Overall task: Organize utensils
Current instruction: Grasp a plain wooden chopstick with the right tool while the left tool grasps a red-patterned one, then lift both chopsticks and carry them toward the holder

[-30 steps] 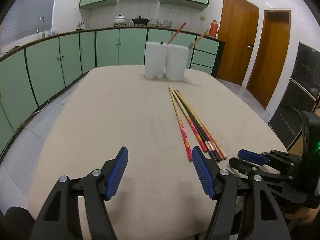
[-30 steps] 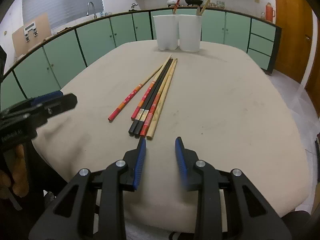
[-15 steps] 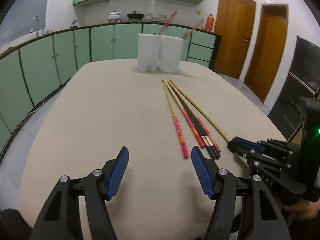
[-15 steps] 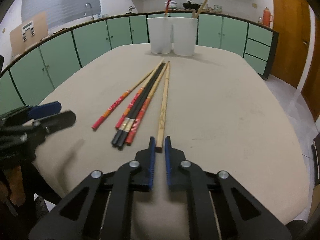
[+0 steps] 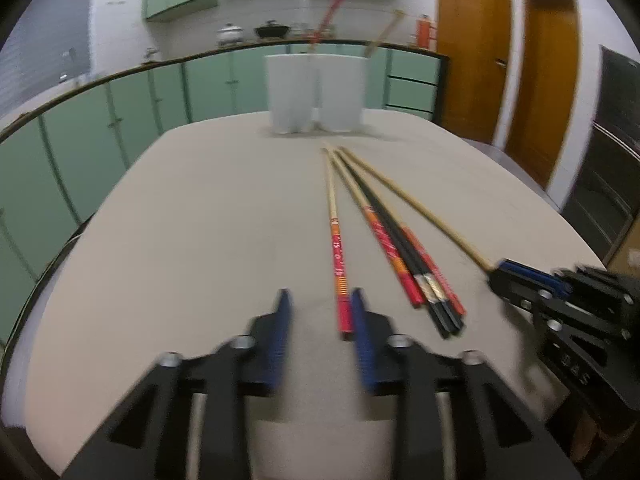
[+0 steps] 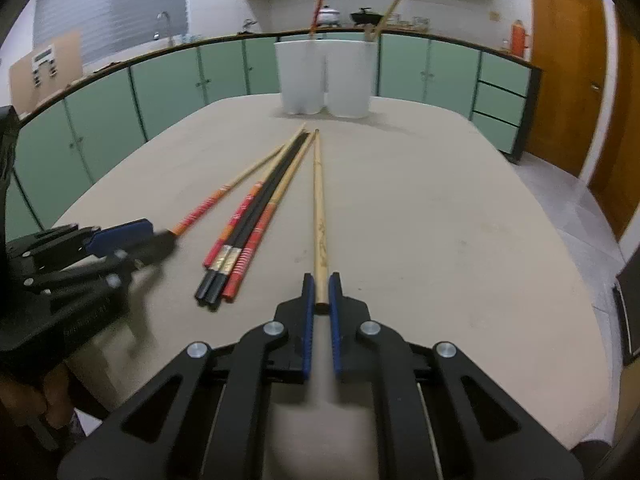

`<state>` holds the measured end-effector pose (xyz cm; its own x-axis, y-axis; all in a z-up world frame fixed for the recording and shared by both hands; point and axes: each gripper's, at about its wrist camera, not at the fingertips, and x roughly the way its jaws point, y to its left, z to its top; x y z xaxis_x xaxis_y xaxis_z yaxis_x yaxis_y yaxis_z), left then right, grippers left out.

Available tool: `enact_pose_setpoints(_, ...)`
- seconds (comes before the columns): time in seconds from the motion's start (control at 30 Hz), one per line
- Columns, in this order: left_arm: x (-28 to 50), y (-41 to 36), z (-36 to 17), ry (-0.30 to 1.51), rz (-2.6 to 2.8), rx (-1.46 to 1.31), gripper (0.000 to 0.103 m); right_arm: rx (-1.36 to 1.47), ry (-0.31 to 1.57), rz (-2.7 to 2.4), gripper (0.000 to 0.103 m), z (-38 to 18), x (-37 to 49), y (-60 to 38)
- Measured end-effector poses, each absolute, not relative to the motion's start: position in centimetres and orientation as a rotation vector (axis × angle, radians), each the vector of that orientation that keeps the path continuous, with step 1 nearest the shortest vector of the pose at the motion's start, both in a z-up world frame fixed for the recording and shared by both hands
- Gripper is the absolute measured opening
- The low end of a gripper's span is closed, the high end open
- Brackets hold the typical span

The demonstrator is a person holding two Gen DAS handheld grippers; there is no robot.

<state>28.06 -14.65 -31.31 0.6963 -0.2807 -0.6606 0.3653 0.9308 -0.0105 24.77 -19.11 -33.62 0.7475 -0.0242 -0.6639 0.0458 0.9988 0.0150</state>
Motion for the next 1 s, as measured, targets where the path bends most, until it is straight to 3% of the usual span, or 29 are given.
enact_pose_setpoints(0.07, 28.2, -14.2, -31.3, 0.714, -0.318, 0.100, 0.009, 0.030, 0.720, -0.069, 0.007, -33.6, 24.8, -19.2)
enact_pose_setpoints(0.63, 27.7, -13.7, -31.2, 0.712, -0.312, 0.104, 0.008, 0.043, 0.722, -0.083, 0.011, -33.7, 24.5, -19.5)
enact_pose_setpoints(0.77, 27.7, -13.7, -31.4, 0.701, -0.307, 0.106, 0.010, 0.038, 0.715, -0.084, 0.017, -33.8, 24.2, -19.4)
enact_pose_setpoints(0.9, 27.6, -13.9, -31.6, 0.675, -0.310, 0.127, 0.010, 0.021, 0.708, -0.084, 0.016, -34.0, 24.6, -19.3)
enact_pose_setpoints(1.0, 28.2, -13.5, -31.4, 0.686, -0.319, 0.100, 0.006, 0.032, 0.717, -0.082, 0.007, -33.9, 24.6, -19.5)
